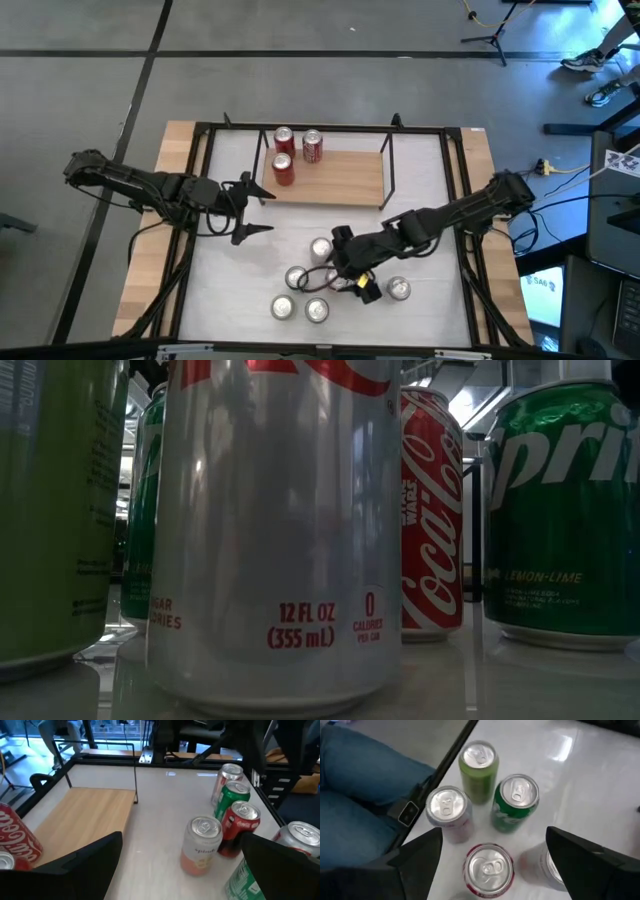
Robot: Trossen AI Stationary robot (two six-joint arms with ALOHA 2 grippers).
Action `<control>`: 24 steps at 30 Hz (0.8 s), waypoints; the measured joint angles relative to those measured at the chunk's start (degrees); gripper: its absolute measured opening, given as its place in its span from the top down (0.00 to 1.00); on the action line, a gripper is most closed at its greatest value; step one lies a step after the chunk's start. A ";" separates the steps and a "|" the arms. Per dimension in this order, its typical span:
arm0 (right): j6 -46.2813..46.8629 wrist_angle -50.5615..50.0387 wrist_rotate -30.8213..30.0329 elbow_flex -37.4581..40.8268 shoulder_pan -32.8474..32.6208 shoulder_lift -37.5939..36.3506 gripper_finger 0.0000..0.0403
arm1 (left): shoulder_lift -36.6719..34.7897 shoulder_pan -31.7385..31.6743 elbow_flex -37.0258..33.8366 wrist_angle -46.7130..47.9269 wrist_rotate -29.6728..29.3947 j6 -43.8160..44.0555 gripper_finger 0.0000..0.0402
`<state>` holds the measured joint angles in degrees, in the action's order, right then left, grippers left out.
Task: Place canned beverage on shelf
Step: Put the red white soda can on the shelf aligned with the other white soda can
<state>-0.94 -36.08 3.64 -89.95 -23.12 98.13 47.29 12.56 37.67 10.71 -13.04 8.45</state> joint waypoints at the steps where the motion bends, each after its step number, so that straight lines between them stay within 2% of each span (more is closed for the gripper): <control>1: 0.65 0.04 0.63 0.00 0.10 0.30 0.13 | 0.00 0.00 0.00 -0.07 0.00 0.00 0.01; 4: 0.80 -0.23 2.35 0.00 0.45 1.52 0.13 | 0.00 0.00 0.00 0.02 -0.01 -0.02 0.01; 16: 0.59 -5.07 1.78 0.02 0.27 6.59 0.13 | 0.00 0.00 0.00 0.16 0.00 0.00 0.01; 24: 0.02 -5.45 -1.17 0.02 0.21 7.10 0.13 | 0.00 0.00 0.00 0.16 0.00 0.00 0.01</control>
<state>-0.93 -41.53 2.46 -89.93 -22.92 105.23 47.29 12.56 37.67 10.87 -13.04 8.45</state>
